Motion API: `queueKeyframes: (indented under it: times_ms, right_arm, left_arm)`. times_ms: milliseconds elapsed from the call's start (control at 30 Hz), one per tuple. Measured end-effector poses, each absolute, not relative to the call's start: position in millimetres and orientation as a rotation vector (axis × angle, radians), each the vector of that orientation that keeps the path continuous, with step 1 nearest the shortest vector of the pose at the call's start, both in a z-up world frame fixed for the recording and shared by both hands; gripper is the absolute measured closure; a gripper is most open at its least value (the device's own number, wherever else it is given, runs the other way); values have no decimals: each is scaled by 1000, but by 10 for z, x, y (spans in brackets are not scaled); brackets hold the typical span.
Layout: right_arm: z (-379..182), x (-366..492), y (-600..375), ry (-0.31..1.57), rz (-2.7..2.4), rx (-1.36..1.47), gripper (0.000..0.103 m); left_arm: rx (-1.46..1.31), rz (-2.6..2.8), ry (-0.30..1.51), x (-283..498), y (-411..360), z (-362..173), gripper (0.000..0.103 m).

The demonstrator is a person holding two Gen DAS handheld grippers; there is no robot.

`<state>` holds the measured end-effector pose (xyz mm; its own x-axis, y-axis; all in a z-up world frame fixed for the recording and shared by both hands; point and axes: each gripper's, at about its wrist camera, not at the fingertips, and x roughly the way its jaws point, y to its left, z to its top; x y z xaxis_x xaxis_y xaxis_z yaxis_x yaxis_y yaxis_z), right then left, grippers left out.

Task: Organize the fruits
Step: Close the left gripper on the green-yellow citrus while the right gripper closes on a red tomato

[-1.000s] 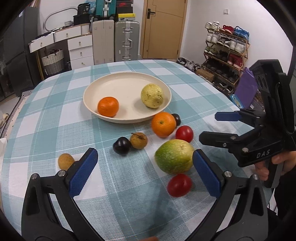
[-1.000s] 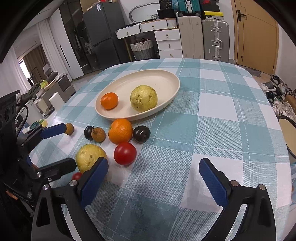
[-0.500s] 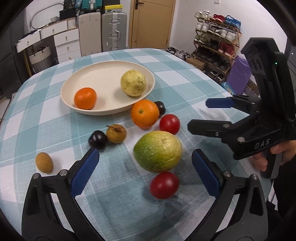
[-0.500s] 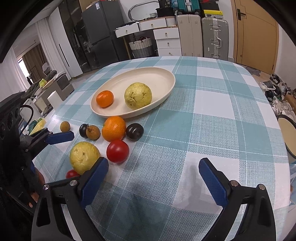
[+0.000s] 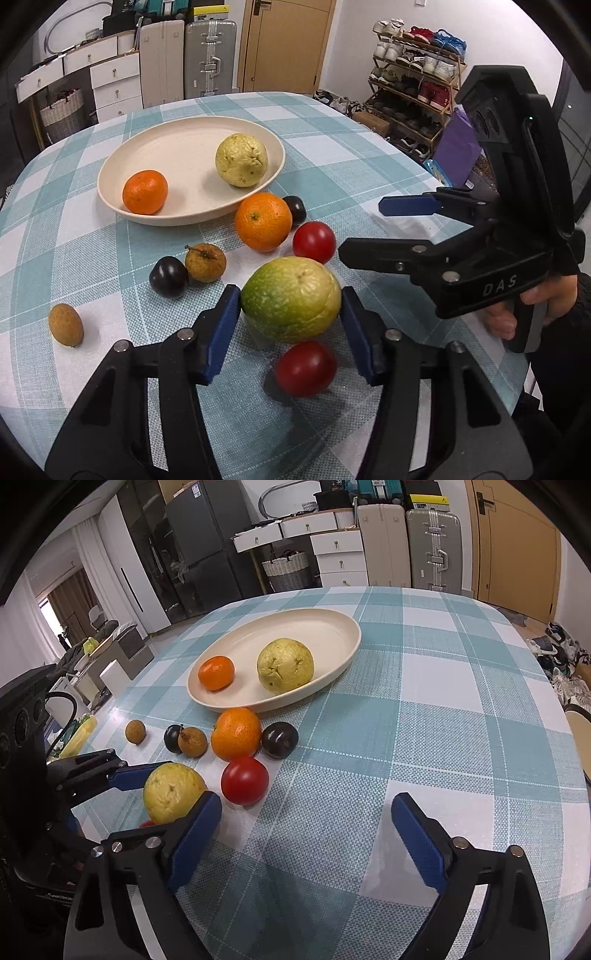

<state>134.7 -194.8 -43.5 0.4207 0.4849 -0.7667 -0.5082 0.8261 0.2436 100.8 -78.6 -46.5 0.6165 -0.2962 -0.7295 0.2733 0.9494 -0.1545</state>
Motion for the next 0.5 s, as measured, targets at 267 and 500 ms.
queueKeyframes:
  times_ms: [267, 500]
  right_arm:
    - [-451, 1309, -1821, 951, 663, -64, 28]
    - [-454, 1260, -1623, 941, 701, -117, 43]
  left_arm:
    - [-84, -282, 785, 935, -554, -305, 51]
    - [-111, -218, 753, 875, -328, -233, 51]
